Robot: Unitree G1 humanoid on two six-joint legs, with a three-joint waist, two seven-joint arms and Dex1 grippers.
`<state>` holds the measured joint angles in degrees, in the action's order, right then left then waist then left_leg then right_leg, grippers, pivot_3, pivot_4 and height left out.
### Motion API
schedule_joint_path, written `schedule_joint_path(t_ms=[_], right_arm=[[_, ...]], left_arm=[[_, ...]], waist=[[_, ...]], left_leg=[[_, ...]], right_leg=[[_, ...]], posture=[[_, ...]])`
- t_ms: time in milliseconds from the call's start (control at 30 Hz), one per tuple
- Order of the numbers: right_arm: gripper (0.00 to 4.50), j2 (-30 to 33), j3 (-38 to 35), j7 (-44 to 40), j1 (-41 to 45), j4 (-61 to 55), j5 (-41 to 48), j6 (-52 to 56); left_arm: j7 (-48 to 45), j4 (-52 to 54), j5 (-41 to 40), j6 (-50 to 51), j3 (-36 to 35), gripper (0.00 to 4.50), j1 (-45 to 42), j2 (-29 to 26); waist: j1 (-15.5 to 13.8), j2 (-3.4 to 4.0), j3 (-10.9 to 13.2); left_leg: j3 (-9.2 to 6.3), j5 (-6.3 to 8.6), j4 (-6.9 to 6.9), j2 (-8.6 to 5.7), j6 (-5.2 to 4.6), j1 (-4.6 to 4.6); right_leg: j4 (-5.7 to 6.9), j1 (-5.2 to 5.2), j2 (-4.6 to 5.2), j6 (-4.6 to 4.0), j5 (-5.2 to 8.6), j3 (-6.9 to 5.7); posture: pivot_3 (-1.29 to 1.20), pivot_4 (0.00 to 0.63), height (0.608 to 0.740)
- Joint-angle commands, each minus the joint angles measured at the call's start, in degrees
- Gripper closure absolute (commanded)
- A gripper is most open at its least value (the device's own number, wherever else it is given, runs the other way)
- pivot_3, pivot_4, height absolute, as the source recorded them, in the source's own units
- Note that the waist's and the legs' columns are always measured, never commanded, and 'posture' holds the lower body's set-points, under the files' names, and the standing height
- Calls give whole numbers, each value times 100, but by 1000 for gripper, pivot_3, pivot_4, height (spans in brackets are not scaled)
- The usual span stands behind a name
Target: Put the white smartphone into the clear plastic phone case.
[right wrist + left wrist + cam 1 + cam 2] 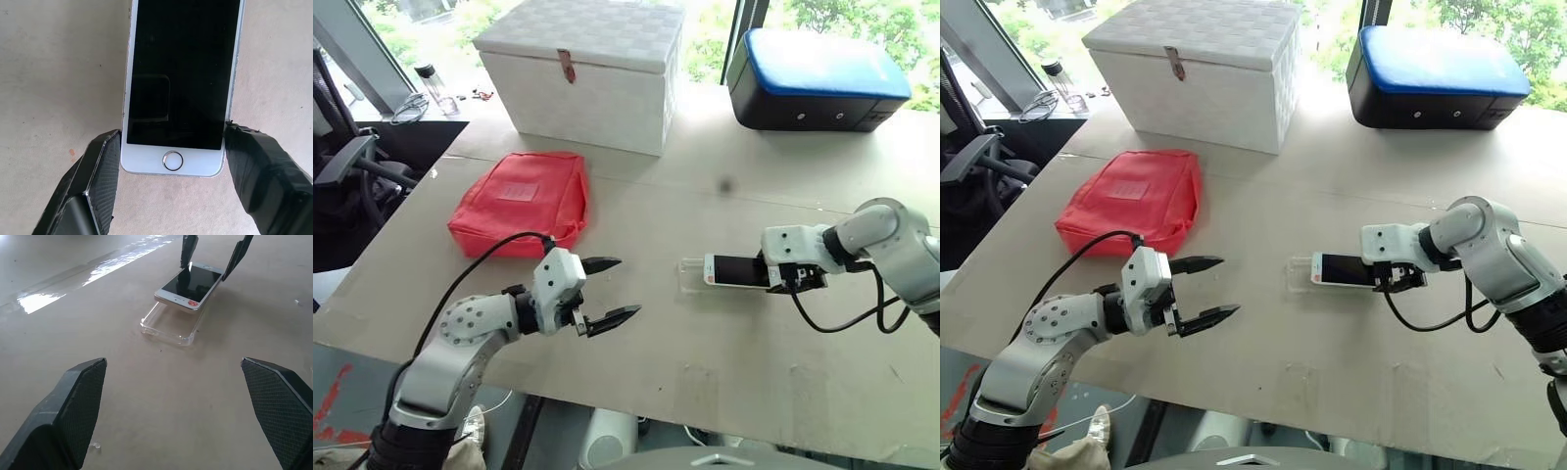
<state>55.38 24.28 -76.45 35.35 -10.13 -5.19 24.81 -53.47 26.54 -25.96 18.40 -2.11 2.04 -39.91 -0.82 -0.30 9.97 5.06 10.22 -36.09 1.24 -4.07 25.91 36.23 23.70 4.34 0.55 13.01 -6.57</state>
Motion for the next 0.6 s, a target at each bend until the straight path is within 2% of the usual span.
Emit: schedule_joint_path(t_ms=[33, 600], right_arm=[[1743, -3, -119, 14, 149, -160, -107, -247], [1743, -211, 36, -333, 363, 208, -437, -511]], left_arm=[[11, 110, 13, -133, -41, 0, 15, 9], [76, 144, 99, -149, 3, 0, 58, 93]], waist=[[0, 0, 0], [1, 0, 0]], left_leg=[[-1, 0, -3, 0, 0, 0], [-4, 0, -19, 1, 0, -2]], right_leg=[[3, 0, 0, 7, 5, 0], [28, 1, 2, -8, -3, 0]], posture=[[0, 150, 740], [0, 150, 740]])
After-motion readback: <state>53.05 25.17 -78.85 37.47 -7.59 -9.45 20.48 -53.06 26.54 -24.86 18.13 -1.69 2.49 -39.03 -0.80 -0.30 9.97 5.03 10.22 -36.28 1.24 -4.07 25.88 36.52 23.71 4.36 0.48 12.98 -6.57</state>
